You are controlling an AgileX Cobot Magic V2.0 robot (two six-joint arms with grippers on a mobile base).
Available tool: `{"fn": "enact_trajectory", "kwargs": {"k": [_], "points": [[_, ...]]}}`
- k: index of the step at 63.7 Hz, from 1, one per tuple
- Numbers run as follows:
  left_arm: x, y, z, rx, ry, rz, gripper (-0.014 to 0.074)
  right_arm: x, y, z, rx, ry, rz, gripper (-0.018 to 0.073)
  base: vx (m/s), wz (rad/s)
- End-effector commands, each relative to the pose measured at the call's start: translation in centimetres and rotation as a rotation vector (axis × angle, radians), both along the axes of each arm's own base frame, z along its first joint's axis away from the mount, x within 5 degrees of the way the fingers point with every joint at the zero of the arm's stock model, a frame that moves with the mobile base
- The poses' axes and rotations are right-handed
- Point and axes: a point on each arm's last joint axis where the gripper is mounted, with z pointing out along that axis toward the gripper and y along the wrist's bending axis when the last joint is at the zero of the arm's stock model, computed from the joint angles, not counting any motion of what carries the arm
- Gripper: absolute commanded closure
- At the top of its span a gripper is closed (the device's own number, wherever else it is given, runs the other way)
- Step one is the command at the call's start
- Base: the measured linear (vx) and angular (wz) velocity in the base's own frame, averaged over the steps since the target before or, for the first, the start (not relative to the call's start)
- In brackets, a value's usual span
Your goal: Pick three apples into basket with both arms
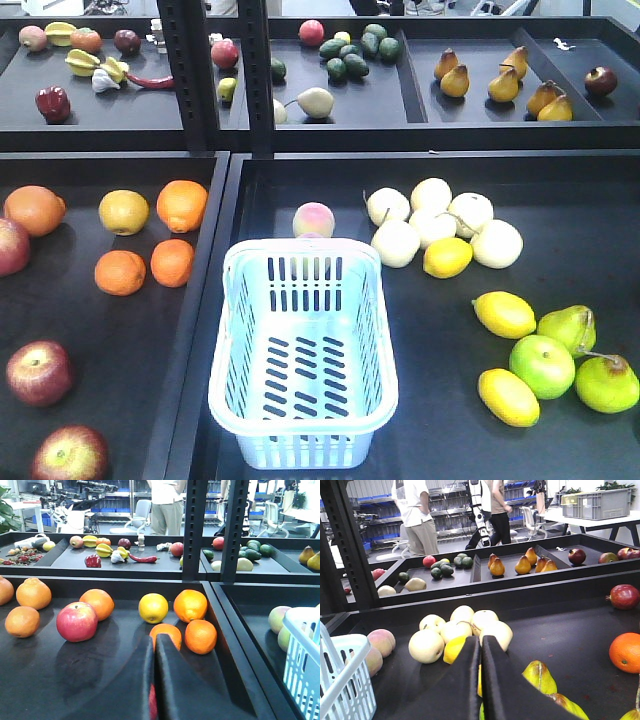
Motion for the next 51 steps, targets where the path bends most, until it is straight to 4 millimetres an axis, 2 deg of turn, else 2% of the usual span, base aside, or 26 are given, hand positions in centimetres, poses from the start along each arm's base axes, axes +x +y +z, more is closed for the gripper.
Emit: {"fn": "enact_trajectory", "kwargs": {"k": [1, 51], "points": [[-0.2, -0.05, 1.53, 0.008, -0.104, -0.003, 0.0603, -0.04, 0.09, 0.28, -0.02, -0.071, 0.008, 0.0564, 0.01, -0.02], [-0.2, -0.05, 1.53, 0.008, -0.104, -0.003, 0.0603, -0.04, 0.09, 0.28, -0.02, -0.071, 0.008, 0.0564, 0.0, 0.0]]}}
